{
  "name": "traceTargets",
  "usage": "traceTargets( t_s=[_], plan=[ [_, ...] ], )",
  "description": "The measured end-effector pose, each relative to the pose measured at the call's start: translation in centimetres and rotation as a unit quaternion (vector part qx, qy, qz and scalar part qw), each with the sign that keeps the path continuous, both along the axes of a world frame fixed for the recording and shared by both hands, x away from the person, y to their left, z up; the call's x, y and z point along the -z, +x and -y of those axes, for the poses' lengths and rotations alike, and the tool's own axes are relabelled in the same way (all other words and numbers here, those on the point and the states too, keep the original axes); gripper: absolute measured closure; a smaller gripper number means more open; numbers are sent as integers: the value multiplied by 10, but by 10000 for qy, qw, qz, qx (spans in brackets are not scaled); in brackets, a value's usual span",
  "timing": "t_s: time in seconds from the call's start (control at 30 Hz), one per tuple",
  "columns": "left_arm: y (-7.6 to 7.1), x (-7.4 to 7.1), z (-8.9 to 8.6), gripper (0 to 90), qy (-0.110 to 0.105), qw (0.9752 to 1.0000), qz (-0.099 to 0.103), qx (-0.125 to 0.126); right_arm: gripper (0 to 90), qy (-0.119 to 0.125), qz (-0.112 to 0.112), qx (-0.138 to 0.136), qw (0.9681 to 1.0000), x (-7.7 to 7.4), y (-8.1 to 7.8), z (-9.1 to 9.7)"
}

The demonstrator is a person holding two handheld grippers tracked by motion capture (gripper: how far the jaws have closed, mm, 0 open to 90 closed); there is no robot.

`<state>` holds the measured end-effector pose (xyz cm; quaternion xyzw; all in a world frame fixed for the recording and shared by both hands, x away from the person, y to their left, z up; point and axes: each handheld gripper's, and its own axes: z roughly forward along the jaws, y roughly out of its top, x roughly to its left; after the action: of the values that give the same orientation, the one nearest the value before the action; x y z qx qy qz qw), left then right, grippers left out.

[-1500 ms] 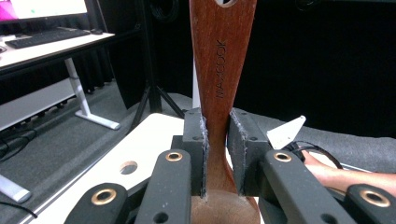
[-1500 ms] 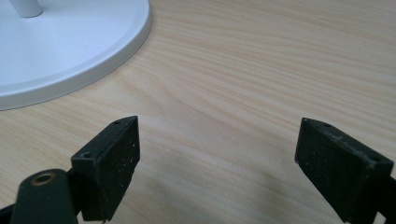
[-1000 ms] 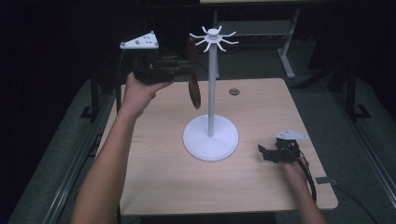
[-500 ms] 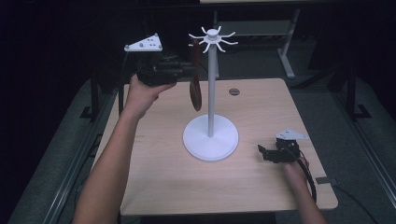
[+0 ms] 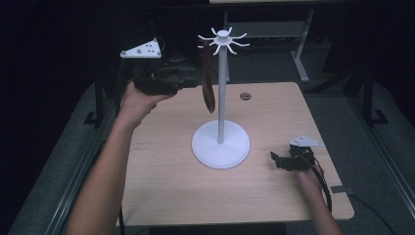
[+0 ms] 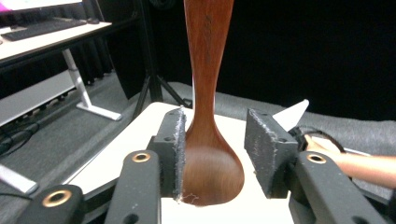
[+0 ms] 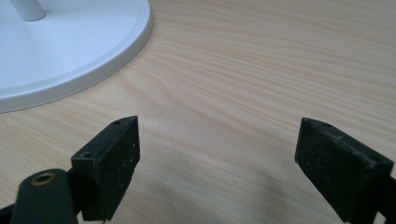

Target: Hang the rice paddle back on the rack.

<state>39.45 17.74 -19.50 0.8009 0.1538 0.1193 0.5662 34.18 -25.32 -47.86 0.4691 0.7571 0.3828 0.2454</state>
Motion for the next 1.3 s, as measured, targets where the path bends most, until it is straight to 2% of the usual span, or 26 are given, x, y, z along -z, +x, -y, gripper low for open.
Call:
traceTargets(
  t_s=[0.23, 0.33, 0.47, 0.83, 1.07, 1.27, 1.3],
  plan=[
    [-8, 8, -6, 480, 293, 9995, -28, -76, 134, 11, -4, 3, 10000, 0, 0, 0],
    [-12, 12, -10, 449, 327, 9994, -66, -129, 134, -24, 24, 11, 10000, 0, 0, -1],
    [-17, 19, -14, 403, 499, 9985, -111, -198, 134, -35, 22, 33, 10000, 0, -1, -1],
    [-31, 36, -27, 350, 734, 9967, -193, -296, 134, -63, 31, 24, 10000, 0, -1, -2],
    [-42, 63, -40, 322, 758, 9961, -229, -397, 135, -66, 29, 32, 10000, 0, -1, -2],
    [-50, 95, -48, 295, 820, 9946, -326, -554, 134, -79, 24, 34, 10000, 0, -1, -2],
    [-50, 95, -48, 291, 820, 9946, -326, -554, 135, -81, 24, 33, 10000, 0, -1, -2]
  ],
)
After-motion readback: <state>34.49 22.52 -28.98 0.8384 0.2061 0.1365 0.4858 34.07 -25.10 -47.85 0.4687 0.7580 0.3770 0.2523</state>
